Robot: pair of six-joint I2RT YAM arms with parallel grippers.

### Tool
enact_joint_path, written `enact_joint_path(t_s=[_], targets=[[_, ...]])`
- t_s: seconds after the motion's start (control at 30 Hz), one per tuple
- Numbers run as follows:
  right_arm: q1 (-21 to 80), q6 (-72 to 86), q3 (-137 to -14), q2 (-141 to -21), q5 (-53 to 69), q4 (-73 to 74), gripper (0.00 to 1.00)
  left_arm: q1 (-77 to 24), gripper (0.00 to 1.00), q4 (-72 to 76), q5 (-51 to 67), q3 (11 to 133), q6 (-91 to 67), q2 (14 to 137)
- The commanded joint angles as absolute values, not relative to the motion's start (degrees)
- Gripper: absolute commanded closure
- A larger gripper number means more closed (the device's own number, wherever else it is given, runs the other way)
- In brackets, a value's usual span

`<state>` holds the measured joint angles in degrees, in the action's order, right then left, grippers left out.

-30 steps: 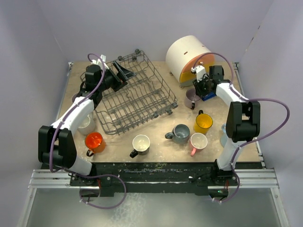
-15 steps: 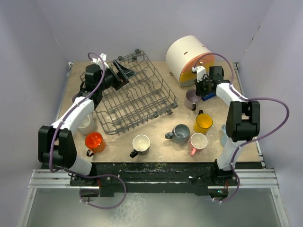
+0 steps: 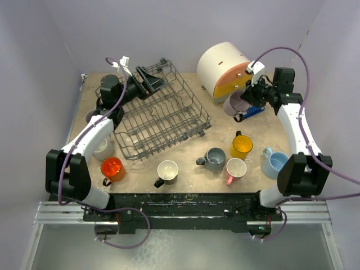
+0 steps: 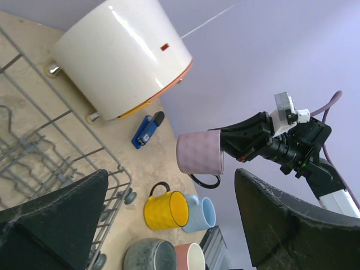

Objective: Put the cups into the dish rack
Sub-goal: Pick up the cup at the center of the board, then turn the cup upside down in the dish rack.

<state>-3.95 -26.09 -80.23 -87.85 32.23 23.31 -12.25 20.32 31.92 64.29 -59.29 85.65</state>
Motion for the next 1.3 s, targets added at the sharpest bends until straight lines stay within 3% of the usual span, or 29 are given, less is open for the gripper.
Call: enact_joint_path(t_s=[0.0,0.23,0.6,0.83,1.27], targets=[[-3.69,-21.28,-84.67,-81.57,43.63,19.98,1.00,-13.15,0.05,28.54,35.15,67.58,-62.08,83.40],[-3.69,0.58,-82.81,-77.88,53.43,1.95,1.00,-14.29,0.05,33.20,36.89,70.14,-66.04,83.60],[-3.15,40.51,-80.21,-81.21,52.81,-38.69,1.00,-18.46,0.05,41.83,36.07,70.27,-73.02,83.76],[-1.12,49.33,-83.56,-84.14,49.97,-48.89,1.00,-22.76,0.05,45.62,33.43,72.25,-76.04,85.77],[3.32,55.12,-88.24,-87.79,45.04,-54.08,1.00,-31.22,0.11,47.59,26.88,75.46,-77.37,89.47]])
